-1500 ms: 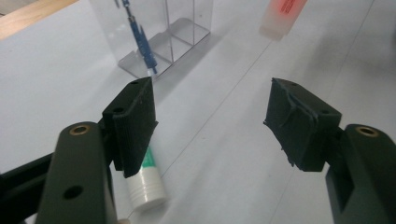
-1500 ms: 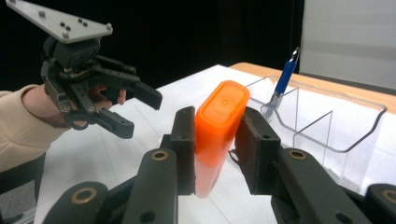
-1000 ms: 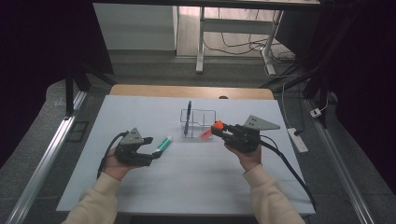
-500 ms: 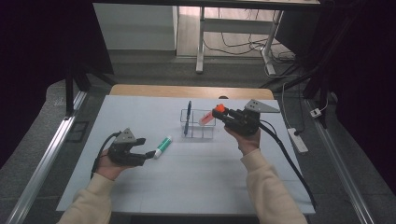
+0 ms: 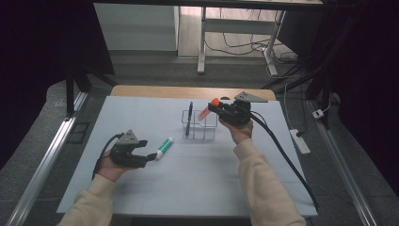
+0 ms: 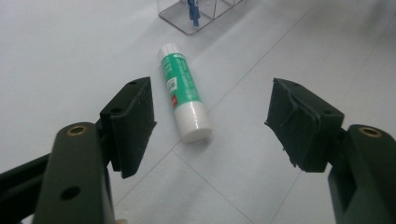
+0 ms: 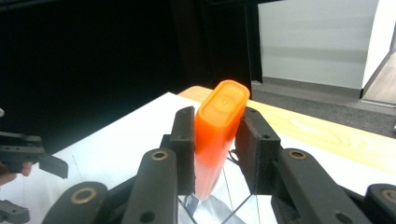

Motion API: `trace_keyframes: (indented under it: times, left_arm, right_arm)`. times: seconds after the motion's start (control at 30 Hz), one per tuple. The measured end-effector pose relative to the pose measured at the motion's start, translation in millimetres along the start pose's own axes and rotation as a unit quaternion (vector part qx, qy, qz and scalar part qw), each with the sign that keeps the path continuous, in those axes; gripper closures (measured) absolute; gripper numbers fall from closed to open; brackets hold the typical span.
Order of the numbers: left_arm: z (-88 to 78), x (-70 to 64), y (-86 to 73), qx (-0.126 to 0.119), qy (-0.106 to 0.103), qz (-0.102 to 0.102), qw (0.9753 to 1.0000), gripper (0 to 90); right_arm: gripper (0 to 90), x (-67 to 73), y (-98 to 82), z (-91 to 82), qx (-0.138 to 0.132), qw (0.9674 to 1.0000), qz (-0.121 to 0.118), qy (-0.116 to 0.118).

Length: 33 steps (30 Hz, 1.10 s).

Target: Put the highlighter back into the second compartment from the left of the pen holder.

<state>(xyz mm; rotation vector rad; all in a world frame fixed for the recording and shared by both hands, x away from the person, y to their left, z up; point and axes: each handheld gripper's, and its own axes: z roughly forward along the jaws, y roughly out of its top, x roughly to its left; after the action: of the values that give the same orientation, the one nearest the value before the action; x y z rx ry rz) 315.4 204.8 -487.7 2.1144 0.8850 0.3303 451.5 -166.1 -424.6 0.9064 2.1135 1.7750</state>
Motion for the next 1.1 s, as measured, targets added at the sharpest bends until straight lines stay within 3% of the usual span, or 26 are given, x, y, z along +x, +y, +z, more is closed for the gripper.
trace_keyframes:
  times: [0.17,0.23,0.4,0.77,0.97,1.1]
  left_arm:
    - [1.0,0.1,-0.3,0.002,-0.002,0.0,1.0,31.5]
    - [2.0,-0.1,-0.5,0.005,-0.003,0.0,1.0,31.5]
    - [4.1,-1.0,-0.6,0.009,-0.006,0.003,0.9999,31.3]
    - [1.7,-0.5,-0.5,0.0,0.003,-0.001,1.0,31.4]
    - [1.4,0.4,-0.8,0.0,0.002,-0.003,1.0,31.4]
    - [2.0,0.7,-0.9,0.003,0.001,-0.004,1.0,31.4]
  right_arm:
    - [66.8,-0.5,-3.2,8.3,0.011,0.9999,0.003,0.004]
    - [50.1,0.0,-4.6,12.5,0.025,0.9997,-0.003,-0.002]
    - [46.5,2.4,-8.0,8.9,0.042,0.9989,-0.017,-0.014]
    - [44.9,16.4,-21.9,-21.4,0.041,0.998,-0.048,-0.009]
    - [44.4,27.1,-37.2,-48.2,0.051,0.9963,-0.067,-0.014]
    - [44.4,30.2,-48.6,-68.6,0.062,0.9958,-0.065,-0.019]
